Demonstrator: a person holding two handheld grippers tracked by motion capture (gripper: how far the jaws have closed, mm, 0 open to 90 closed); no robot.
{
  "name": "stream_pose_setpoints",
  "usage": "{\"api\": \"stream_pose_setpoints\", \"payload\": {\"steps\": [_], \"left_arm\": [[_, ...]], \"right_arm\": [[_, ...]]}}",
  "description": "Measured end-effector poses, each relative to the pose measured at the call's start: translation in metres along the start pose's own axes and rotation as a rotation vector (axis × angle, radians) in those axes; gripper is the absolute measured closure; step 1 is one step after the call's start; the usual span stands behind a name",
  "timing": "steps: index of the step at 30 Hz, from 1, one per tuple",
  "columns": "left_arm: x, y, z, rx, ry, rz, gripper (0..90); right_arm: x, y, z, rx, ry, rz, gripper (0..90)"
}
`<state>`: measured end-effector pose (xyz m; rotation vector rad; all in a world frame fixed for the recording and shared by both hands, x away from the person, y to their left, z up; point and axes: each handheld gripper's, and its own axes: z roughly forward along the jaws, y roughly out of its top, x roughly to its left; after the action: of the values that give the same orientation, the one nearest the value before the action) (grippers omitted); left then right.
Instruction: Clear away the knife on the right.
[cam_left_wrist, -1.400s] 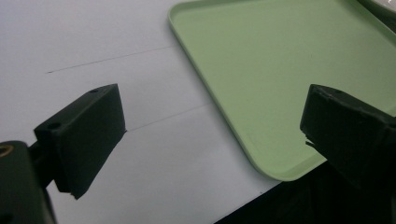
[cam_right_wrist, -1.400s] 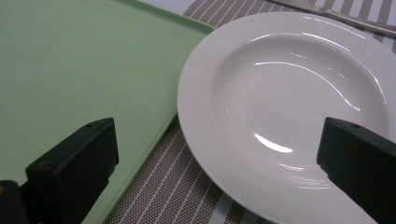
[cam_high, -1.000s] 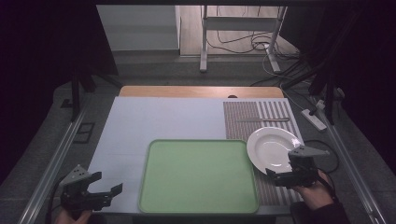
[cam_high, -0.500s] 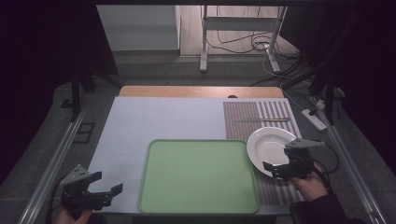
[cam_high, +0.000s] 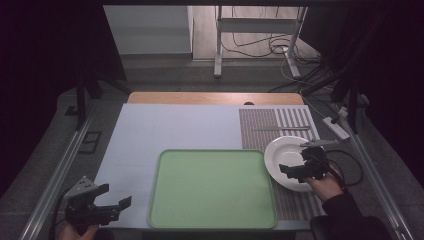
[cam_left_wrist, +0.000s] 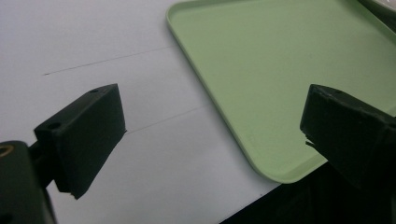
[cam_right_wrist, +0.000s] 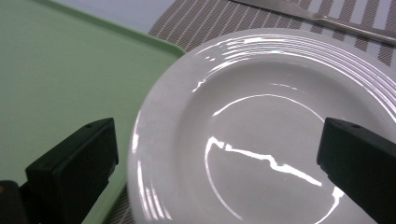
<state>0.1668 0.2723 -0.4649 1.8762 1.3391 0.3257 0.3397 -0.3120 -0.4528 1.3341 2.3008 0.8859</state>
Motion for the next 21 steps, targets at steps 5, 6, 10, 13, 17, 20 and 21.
{"api": "stream_pose_setpoints", "payload": {"steps": [5,6,10,13,17,20,21], "left_arm": [[0.000,0.000,0.000,0.001,0.000,0.000,6.2],[0.000,0.000,0.000,0.001,0.000,-0.001,6.2],[0.000,0.000,0.000,0.001,-0.001,-0.001,6.2],[0.000,0.000,0.000,0.002,0.000,-0.001,6.2],[0.000,0.000,0.000,0.001,-0.001,-0.001,6.2],[0.000,0.000,0.000,0.002,0.000,0.000,6.2],[0.000,0.000,0.000,0.002,0.000,0.001,6.2]], "right_arm": [[-0.007,0.004,0.010,0.020,-0.018,0.003,0.0],[-0.009,0.005,0.012,0.020,-0.018,0.006,0.0],[-0.014,0.008,0.015,0.020,-0.032,0.011,0.0],[-0.020,0.012,0.019,0.019,-0.042,0.019,0.0],[-0.026,0.016,0.024,0.021,-0.049,0.025,0.0],[-0.031,0.018,0.029,0.033,-0.054,0.030,0.0],[-0.033,0.019,0.030,0.037,-0.055,0.034,0.0]]}}
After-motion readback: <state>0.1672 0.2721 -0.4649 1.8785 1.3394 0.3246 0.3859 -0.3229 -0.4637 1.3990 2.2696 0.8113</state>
